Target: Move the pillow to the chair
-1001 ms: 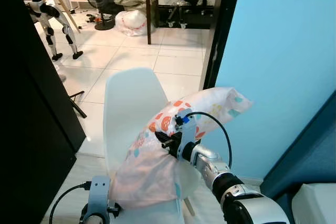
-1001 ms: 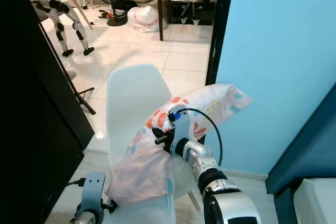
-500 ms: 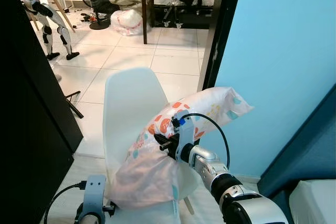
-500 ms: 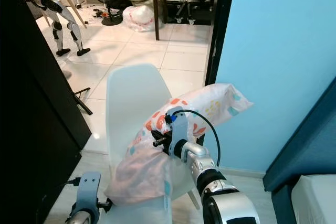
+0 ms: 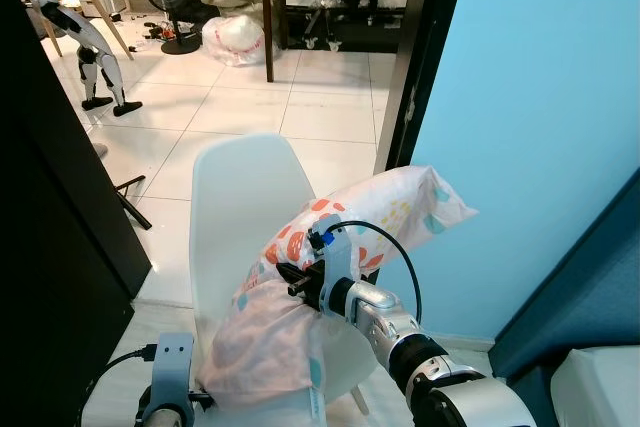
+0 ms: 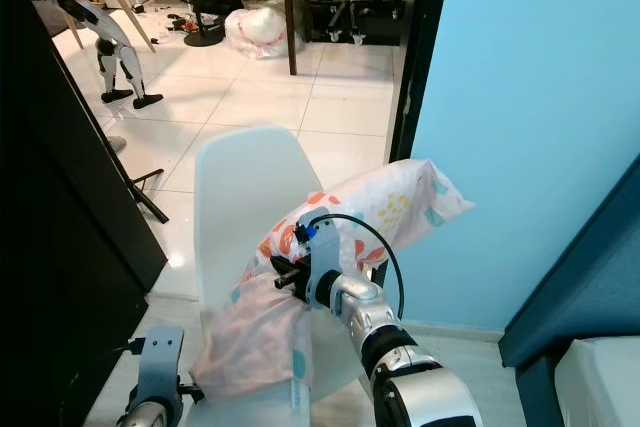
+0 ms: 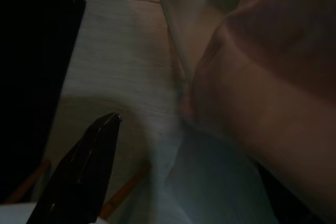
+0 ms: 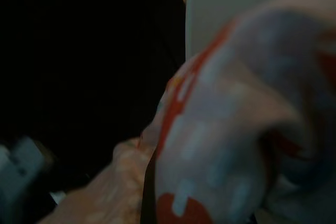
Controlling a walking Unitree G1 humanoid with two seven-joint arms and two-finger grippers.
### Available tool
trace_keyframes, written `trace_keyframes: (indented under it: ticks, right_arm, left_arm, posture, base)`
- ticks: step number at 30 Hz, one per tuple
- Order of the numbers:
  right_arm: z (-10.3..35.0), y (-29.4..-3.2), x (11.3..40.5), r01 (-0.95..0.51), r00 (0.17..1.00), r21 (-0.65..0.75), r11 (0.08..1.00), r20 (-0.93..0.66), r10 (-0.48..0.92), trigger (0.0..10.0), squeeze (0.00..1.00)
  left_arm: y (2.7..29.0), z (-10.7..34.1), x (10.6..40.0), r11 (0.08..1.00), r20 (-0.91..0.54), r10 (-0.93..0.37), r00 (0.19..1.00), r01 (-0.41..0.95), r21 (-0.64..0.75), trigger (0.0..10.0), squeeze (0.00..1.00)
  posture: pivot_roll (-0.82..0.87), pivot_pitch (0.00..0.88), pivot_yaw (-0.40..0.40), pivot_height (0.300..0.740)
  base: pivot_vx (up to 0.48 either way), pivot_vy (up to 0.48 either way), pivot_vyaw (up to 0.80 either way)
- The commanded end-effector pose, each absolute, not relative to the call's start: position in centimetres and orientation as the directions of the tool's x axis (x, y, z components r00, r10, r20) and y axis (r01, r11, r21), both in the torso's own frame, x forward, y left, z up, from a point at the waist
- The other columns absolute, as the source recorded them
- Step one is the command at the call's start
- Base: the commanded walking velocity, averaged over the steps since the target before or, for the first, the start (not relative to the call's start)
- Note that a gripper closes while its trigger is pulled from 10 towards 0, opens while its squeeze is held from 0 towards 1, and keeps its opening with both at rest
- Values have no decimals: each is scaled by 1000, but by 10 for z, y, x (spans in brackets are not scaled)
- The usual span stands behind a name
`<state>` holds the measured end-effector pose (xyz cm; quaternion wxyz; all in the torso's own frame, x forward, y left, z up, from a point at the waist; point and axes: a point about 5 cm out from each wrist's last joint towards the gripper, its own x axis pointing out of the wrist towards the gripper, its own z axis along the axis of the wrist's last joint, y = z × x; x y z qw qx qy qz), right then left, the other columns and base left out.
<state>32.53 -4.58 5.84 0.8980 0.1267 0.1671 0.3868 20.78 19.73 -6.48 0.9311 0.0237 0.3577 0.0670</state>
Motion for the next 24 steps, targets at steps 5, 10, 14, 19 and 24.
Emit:
trace_keyframes:
  ticks: [5, 10, 14, 19, 24]
  right_arm:
    - [89, -38, 342, -653, 676, 413, 635, -61, 734, 10000, 0]
    - [92, -38, 343, -661, 675, 395, 638, -56, 735, 10000, 0]
    - [93, -38, 344, -666, 675, 382, 640, -57, 736, 10000, 0]
    - [93, -37, 344, -675, 670, 366, 641, -61, 740, 10000, 0]
    - [94, -38, 345, -670, 677, 371, 643, -52, 734, 10000, 0]
  left_arm:
    - [199, -66, 205, 988, -670, 151, 727, -124, 88, 10000, 0]
    - [199, -68, 202, 988, -677, 156, 719, -122, 98, 10000, 0]
    - [199, -69, 200, 986, -682, 164, 713, -130, 101, 10000, 0]
    - [200, -69, 200, 986, -680, 168, 714, -126, 112, 10000, 0]
    - [202, -67, 202, 984, -669, 176, 722, -120, 129, 10000, 0]
  posture:
    - [-40, 36, -23, 740]
    - [-41, 38, -23, 740]
    - [-42, 37, -25, 740]
    - [-47, 42, -24, 740]
    - [-52, 42, -21, 740]
  base:
    - [246, 0, 0]
    - [48, 0, 0]
    - [0, 0, 0]
    - [0, 0, 0]
    - [0, 0, 0]
